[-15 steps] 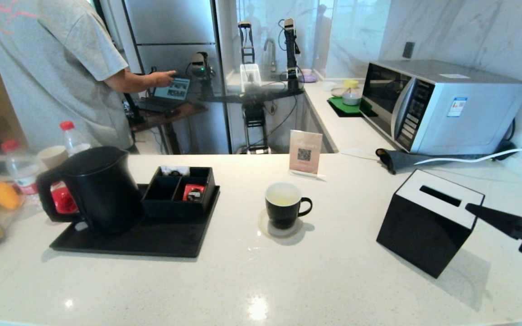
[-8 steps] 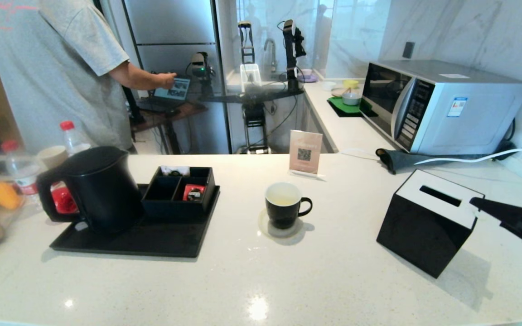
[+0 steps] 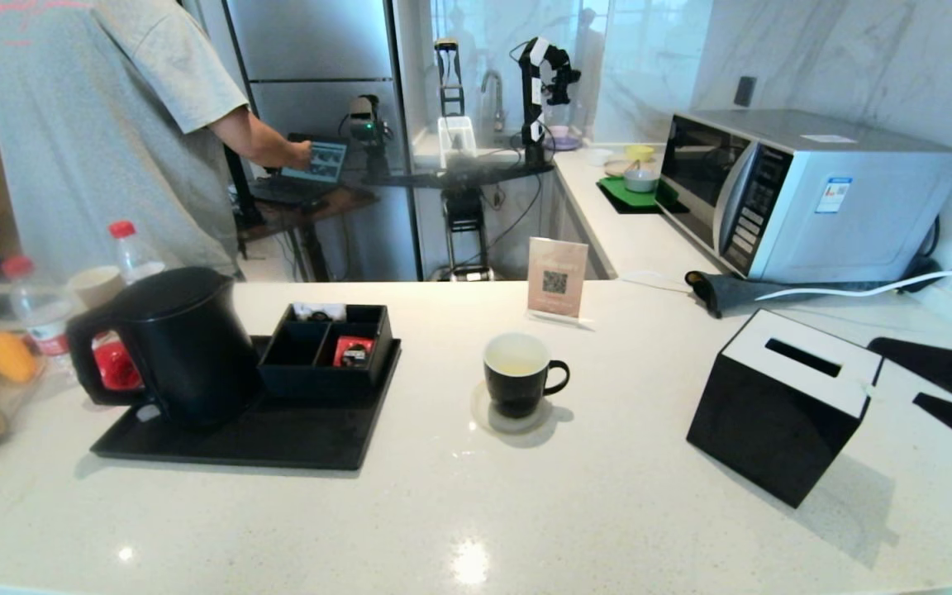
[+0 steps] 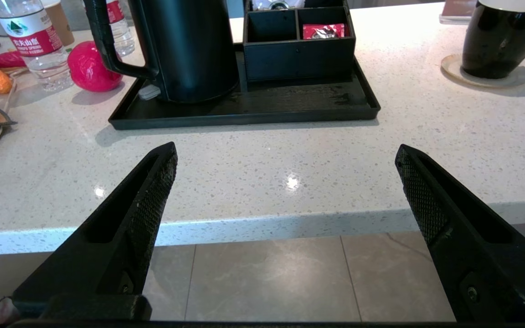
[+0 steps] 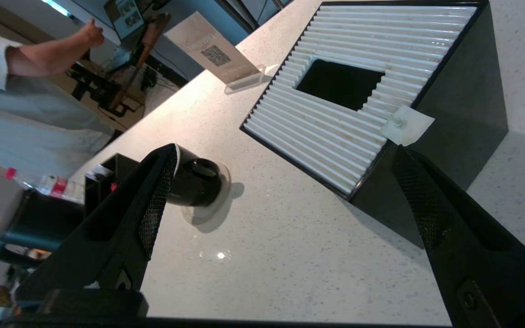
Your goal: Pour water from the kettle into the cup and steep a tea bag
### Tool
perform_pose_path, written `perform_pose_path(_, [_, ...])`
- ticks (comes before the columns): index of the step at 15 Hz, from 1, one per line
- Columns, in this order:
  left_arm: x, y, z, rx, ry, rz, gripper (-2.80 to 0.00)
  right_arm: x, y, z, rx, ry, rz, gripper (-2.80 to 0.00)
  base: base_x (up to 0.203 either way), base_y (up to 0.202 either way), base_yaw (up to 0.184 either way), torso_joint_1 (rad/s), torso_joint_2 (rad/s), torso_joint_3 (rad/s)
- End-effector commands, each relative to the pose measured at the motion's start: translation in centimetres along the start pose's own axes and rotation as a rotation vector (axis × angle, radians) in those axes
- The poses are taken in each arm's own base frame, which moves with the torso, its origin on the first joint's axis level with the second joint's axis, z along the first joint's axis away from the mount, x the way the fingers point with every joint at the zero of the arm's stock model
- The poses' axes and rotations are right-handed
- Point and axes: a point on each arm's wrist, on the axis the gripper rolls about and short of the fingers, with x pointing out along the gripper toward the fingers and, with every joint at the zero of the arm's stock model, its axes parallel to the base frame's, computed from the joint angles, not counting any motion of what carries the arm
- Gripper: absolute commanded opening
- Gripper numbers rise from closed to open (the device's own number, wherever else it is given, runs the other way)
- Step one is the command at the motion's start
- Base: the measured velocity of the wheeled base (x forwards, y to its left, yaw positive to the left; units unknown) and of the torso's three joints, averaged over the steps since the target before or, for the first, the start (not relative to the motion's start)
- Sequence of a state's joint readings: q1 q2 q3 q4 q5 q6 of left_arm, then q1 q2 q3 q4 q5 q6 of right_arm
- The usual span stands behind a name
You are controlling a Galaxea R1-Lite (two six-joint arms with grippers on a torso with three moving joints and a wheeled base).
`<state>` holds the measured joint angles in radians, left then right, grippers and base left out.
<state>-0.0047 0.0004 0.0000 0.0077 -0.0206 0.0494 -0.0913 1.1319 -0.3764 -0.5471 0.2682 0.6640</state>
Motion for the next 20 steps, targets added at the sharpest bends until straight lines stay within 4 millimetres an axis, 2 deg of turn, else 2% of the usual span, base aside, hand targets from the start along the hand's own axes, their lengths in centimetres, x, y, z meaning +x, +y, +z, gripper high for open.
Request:
perform_pose_path(1, [0.0, 0.0, 0.0, 0.0, 0.0, -0.001, 0.0, 0.1, 0.3, 0.4, 0.043, -0.004, 0.004, 0.0, 0.0, 0.0, 0.0, 0.0, 0.0, 0.0])
perform_pose_path(4, [0.0, 0.0, 0.0, 0.0, 0.0, -0.001, 0.0, 0.2, 1.0, 1.4, 0.129, -0.036, 0.027, 0.0, 0.0, 0.0, 0.0, 0.0, 0.0, 0.0])
perform_pose_path(7, [0.0, 0.0, 0.0, 0.0, 0.0, -0.001, 0.0, 0.3, 1.5, 2.2, 0.134, -0.052, 0.043, 0.0, 0.0, 0.0, 0.0, 0.0, 0.0, 0.0])
perform_pose_path(10, [0.0, 0.0, 0.0, 0.0, 0.0, -0.001, 0.0, 1.3, 2.3, 3.5, 0.137, -0.043, 0.033, 0.0, 0.0, 0.0, 0.0, 0.0, 0.0, 0.0])
perform_pose_path(16, [0.0, 0.0, 0.0, 0.001, 0.0, -0.001, 0.0, 3.8, 4.1, 7.1, 0.161, 0.033, -0.082, 0.0, 0.0, 0.0, 0.0, 0.0, 0.0, 0.0])
perform_pose_path(20, [0.0, 0.0, 0.0, 0.0, 0.0, 0.0, 0.0, 4.2, 3.4, 7.8, 0.064, 0.11, -0.188, 0.0, 0.0, 0.0, 0.0, 0.0, 0.0, 0.0])
